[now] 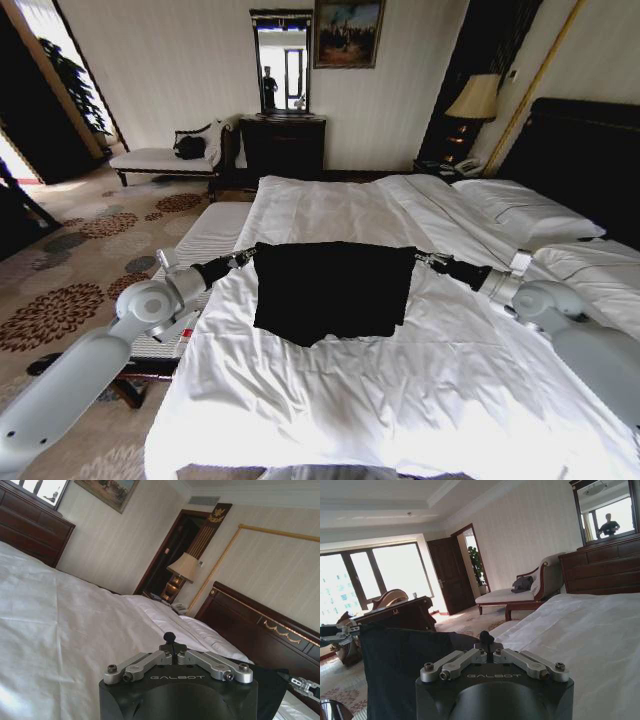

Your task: Fold the clothes on the bed.

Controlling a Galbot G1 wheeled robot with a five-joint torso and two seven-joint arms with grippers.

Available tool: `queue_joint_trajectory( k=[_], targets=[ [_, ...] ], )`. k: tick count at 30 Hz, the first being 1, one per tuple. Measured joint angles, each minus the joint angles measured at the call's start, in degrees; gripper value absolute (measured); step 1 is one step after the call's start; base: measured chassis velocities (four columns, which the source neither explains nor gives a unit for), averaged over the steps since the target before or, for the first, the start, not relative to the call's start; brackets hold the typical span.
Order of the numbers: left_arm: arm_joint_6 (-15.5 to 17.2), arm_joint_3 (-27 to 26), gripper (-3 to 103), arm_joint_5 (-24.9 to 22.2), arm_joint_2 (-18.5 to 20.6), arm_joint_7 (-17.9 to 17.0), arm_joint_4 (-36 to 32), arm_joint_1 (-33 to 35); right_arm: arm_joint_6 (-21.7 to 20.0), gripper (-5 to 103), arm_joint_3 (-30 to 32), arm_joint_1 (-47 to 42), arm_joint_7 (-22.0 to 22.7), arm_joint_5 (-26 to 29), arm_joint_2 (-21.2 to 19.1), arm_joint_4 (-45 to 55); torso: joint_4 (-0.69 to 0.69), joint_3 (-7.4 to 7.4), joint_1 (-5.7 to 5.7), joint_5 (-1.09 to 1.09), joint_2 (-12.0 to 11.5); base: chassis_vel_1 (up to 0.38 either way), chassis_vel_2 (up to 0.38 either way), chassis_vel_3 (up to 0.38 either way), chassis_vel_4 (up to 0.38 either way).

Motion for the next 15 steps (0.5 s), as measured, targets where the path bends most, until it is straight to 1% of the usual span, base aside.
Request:
queue_joint_trajectory(
  k=[1,3,4,6,8,9,11,12,13,14,15],
  targets=[
    [0.0,0.0,0,0.0,0.0,0.0,0.0,0.0,0.0,1,0.0,0.0,0.0,0.0,0.0,0.0,0.0,0.0,0.0,0.0,0.0,0.0,0.0,0.0,0.0],
    [0.0,-2.4,0,-0.7,0.5,0.0,-1.8,2.0,-0.4,1,2.0,-1.5,0.5,1.0,-0.5,2.5,0.01,0.0,0.0,-0.01,0.0,0.0,0.0,0.0,0.0],
    [0.0,-4.1,0,-1.4,0.7,0.0,-3.4,3.3,-0.7,1,4.3,-3.4,1.0,1.9,-1.0,4.7,0.01,0.0,0.0,-0.02,0.0,0.0,0.0,0.0,0.0],
    [0.0,-4.8,0,-1.7,0.8,0.0,-4.1,3.8,-0.9,1,5.4,-4.4,1.2,2.3,-1.1,5.5,0.01,0.0,0.0,-0.01,0.0,0.0,0.0,0.0,0.0],
    [0.0,-7.7,0,-3.1,1.0,0.0,-7.3,6.2,-1.4,1,10.7,-9.5,2.0,3.5,-1.5,9.1,-0.02,0.0,-0.01,-0.02,0.0,0.0,0.0,0.0,0.0],
    [0.0,-7.7,0,-3.1,1.0,0.0,-7.3,6.2,-1.4,1,10.7,-9.5,2.0,3.5,-1.5,9.1,-0.02,0.0,-0.01,-0.02,0.0,0.0,0.0,0.0,0.0],
    [0.0,-11.2,0,-3.9,1.0,0.0,-10.1,9.2,-1.9,1,16.4,-15.6,2.6,4.0,-1.1,12.3,-0.02,-0.01,0.0,0.0,0.0,0.0,0.0,0.0,0.0],
    [0.0,-11.2,0,-3.9,1.0,0.0,-10.1,9.2,-1.9,1,16.4,-15.6,2.6,4.0,-1.1,12.3,-0.02,-0.01,0.0,0.0,0.0,0.0,0.0,0.0,0.0],
    [0.0,-13.6,0,-4.3,0.7,0.0,-11.6,11.2,-2.1,1,19.1,-18.7,2.9,4.0,-0.7,13.8,-0.03,-0.01,-0.01,0.01,0.0,0.0,0.0,0.0,0.0],
    [0.0,-14.8,0,-4.4,0.4,0.0,-12.4,12.4,-2.3,1,20.4,-20.1,3.1,4.1,-0.4,14.6,-0.03,-0.01,-0.01,0.02,0.0,0.0,0.0,0.0,0.0],
    [0.1,-17.8,0,-4.5,-0.3,0.0,-14.3,15.6,-2.5,1,23.2,-22.9,3.6,4.2,0.2,16.2,-0.03,-0.01,-0.01,0.0,0.0,0.0,0.0,0.0,0.0]
  ],
)
